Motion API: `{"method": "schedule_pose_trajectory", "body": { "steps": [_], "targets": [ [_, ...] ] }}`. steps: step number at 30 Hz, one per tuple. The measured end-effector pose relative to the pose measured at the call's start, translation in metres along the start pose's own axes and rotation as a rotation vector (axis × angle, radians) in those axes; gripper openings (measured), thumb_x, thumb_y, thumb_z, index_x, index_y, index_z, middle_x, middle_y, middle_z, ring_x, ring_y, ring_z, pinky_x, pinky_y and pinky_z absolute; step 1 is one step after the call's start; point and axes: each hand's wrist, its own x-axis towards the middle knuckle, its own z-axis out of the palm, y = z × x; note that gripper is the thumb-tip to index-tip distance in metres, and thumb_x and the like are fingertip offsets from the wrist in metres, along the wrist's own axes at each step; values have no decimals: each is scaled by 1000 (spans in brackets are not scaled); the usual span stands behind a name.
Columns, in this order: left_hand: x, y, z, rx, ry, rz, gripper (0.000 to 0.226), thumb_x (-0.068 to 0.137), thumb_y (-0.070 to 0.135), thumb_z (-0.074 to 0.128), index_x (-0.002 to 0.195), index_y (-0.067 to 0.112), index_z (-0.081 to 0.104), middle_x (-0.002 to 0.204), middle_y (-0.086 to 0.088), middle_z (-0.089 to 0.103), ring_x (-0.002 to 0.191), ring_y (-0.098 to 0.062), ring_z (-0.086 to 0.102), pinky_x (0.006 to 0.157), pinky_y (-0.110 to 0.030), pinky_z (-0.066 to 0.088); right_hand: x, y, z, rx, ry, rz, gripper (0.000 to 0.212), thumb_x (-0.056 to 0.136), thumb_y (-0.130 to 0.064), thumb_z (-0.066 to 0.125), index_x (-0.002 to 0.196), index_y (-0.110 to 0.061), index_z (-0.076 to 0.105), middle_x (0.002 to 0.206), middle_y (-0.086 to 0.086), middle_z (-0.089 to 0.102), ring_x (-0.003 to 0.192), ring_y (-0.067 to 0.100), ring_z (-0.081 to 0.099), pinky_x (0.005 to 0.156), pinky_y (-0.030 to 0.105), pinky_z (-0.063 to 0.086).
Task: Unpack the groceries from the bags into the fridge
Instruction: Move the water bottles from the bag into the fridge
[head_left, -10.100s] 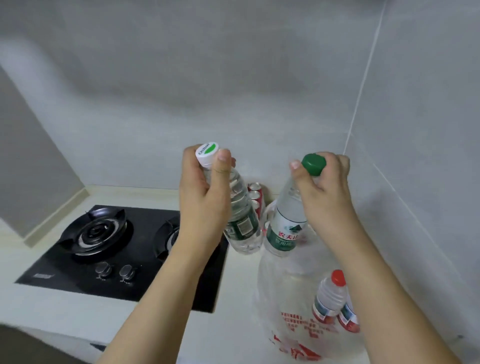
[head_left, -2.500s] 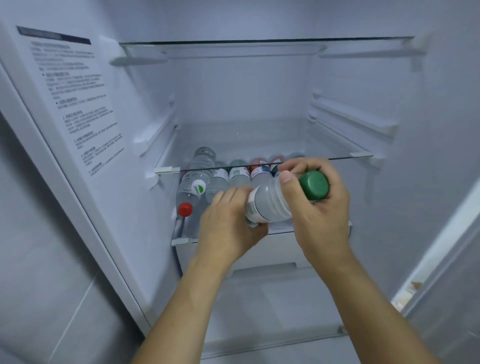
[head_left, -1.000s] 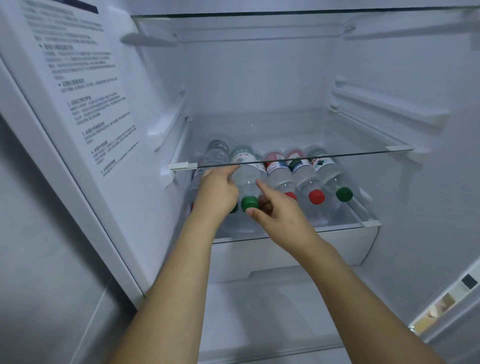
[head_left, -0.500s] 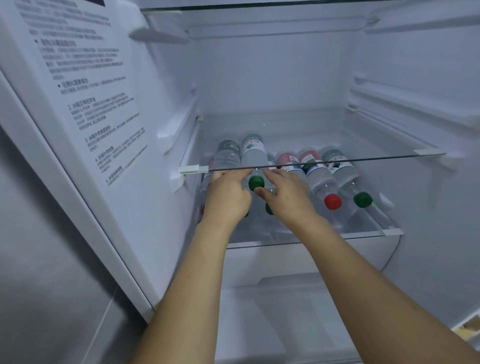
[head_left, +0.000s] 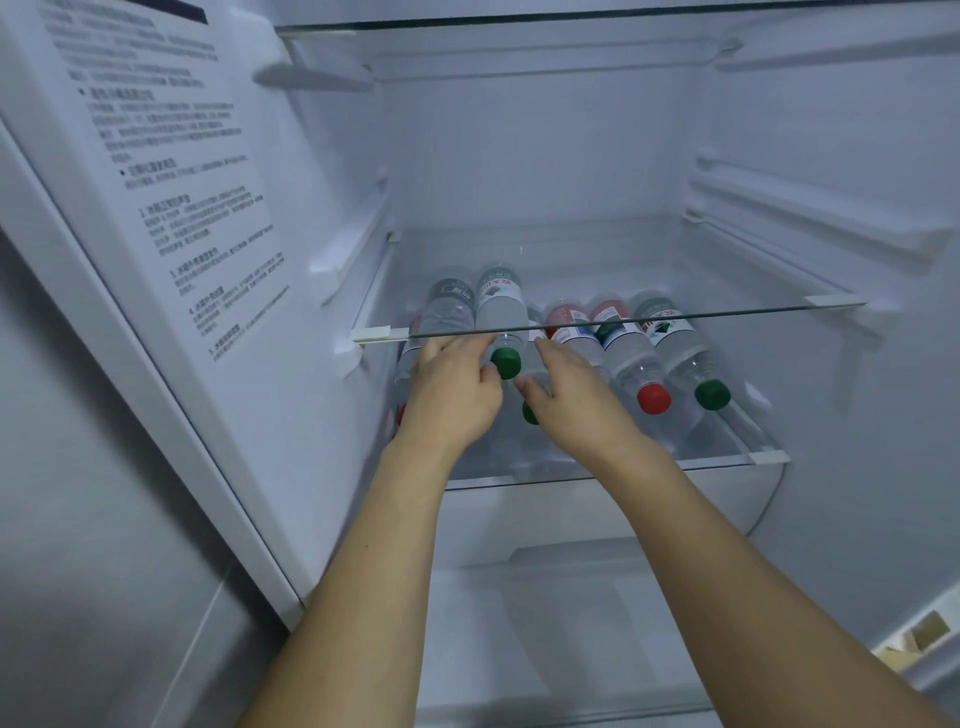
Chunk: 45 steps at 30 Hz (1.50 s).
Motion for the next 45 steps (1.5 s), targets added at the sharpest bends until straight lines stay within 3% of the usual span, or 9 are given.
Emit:
{"method": "schedule_pose_trajectory", "body": {
  "steps": [4,8,12,29,33,45],
  "targets": [
    [-8,0,3,161,-13,63,46,97,21,48,142,13,47,145,-3,50,136,-24,37,117,-47,20,-15,5,-5,-87,-72,-17,54,101,-31,45,147,-5,32,152,13,35,141,26,28,112,32,21],
    [-25,7,3,245,-23,51,53,101,31,43,150,13,34,158,-4,31,147,-22,22,121,-45,8,-34,8,-18,-198,-164,36,64,104,-37,33,155,-5,11,163,13,7,150,27,3,122,39,4],
    [-50,24,0,262,-58,26,57,103,35,39,154,14,24,162,-3,20,151,-22,10,123,-41,1,-56,8,-35,-276,-186,42,64,105,-40,27,155,-7,5,163,11,-2,150,24,-6,122,40,-3],
    [-153,101,-47,458,-90,-96,57,105,36,28,155,10,16,164,-6,10,151,-21,5,122,-39,3,-143,-16,-104,-391,-345,-32,69,104,-44,23,154,-10,-11,161,8,-19,148,22,-20,117,35,-13],
    [-168,107,-69,503,-63,-110,58,105,37,28,154,7,19,162,-9,16,150,-22,11,122,-41,8,-152,-29,-107,-413,-365,-60,69,104,-44,23,155,-10,-8,162,8,-18,148,22,-19,119,38,-11],
    [-194,103,-107,561,-95,-226,59,106,37,26,156,9,12,164,-8,9,151,-22,4,122,-36,0,-154,-69,-95,-396,-425,-153,68,104,-43,24,155,-11,-7,162,7,-18,149,21,-18,120,37,-10]
  ]
}}
